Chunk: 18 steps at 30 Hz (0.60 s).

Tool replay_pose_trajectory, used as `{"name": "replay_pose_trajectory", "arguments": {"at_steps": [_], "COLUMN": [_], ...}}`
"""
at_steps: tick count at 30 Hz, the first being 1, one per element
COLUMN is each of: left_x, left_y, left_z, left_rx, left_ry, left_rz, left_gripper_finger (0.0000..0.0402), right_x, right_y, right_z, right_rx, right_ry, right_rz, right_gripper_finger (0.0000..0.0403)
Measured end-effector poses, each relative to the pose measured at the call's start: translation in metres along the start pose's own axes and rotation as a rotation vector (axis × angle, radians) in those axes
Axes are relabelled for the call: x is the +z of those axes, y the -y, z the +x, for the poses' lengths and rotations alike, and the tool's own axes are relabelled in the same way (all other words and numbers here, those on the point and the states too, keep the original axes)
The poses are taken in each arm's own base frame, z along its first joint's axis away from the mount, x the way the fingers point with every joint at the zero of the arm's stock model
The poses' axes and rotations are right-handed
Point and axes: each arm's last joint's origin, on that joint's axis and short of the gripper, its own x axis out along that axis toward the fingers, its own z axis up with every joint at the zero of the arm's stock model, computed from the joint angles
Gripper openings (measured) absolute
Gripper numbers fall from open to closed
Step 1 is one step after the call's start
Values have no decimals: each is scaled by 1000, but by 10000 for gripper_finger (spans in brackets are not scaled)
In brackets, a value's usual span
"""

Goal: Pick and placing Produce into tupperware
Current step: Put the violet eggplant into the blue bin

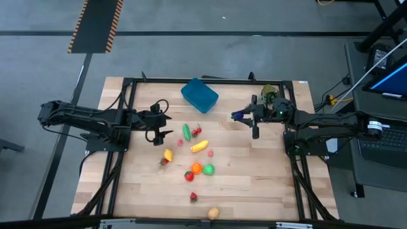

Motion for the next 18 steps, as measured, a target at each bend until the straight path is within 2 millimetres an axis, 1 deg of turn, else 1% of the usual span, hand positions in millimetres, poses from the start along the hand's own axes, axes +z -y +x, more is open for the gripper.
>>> {"name": "replay_pose_trajectory", "arguments": {"at_steps": [5, 10, 14, 18], "left_x": [0, 0, 0, 0], "left_y": [0, 0, 0, -2], "left_z": [0, 0, 0, 0], "left_rx": [0, 0, 6, 71], "left_ry": [0, 0, 0, 1], "left_rz": [-1, -27, -29, -58], "left_gripper_finger": [275, 275, 275, 275], "right_x": [-5, -5, -8, -16], "right_y": [1, 3, 7, 12], "right_z": [5, 12, 19, 27], "right_rx": [2, -9, -124, -213], "right_ry": [-22, 24, 30, 10], "right_rz": [9, -3, -6, -5], "right_gripper_finger": [122, 122, 122, 122]}}
